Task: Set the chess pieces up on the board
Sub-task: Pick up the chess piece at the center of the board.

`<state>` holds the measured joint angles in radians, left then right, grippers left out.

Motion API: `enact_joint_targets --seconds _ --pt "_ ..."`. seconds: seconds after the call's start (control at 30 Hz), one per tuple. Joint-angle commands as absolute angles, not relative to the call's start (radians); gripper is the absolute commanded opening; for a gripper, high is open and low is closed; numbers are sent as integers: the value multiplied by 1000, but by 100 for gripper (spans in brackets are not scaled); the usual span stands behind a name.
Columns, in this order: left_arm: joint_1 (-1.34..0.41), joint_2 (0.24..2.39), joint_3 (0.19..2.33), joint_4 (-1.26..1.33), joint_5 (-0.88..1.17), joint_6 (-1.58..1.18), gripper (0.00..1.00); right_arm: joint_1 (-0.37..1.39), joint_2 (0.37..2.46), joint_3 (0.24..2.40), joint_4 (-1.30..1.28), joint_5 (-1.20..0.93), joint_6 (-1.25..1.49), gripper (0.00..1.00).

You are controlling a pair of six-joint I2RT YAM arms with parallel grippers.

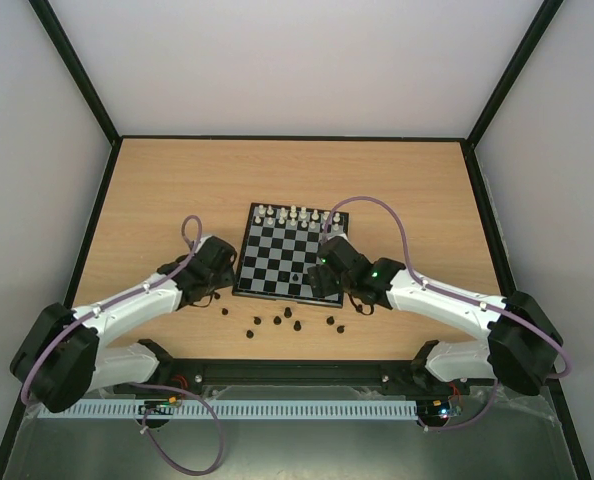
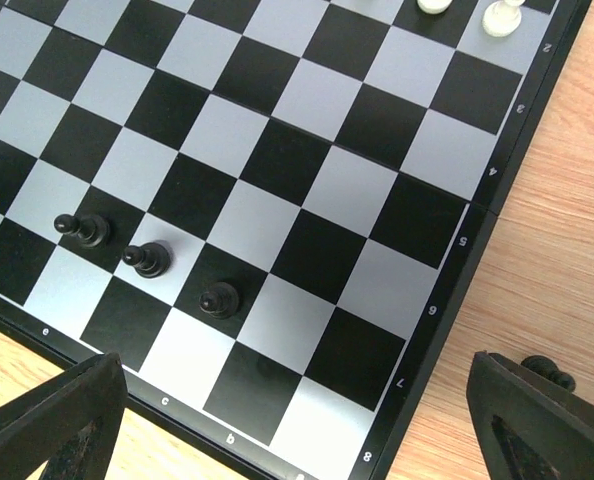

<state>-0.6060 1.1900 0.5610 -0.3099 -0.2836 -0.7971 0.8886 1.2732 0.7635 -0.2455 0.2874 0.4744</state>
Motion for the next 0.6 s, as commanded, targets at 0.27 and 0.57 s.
enact_joint_targets --seconds 0.27,0.57 --pt "-608 1293 578 -305 -303 -764 36 885 1255 731 -229 258 466 92" --pt "-605 1342 580 -257 -288 -742 29 883 1258 725 -229 263 468 92"
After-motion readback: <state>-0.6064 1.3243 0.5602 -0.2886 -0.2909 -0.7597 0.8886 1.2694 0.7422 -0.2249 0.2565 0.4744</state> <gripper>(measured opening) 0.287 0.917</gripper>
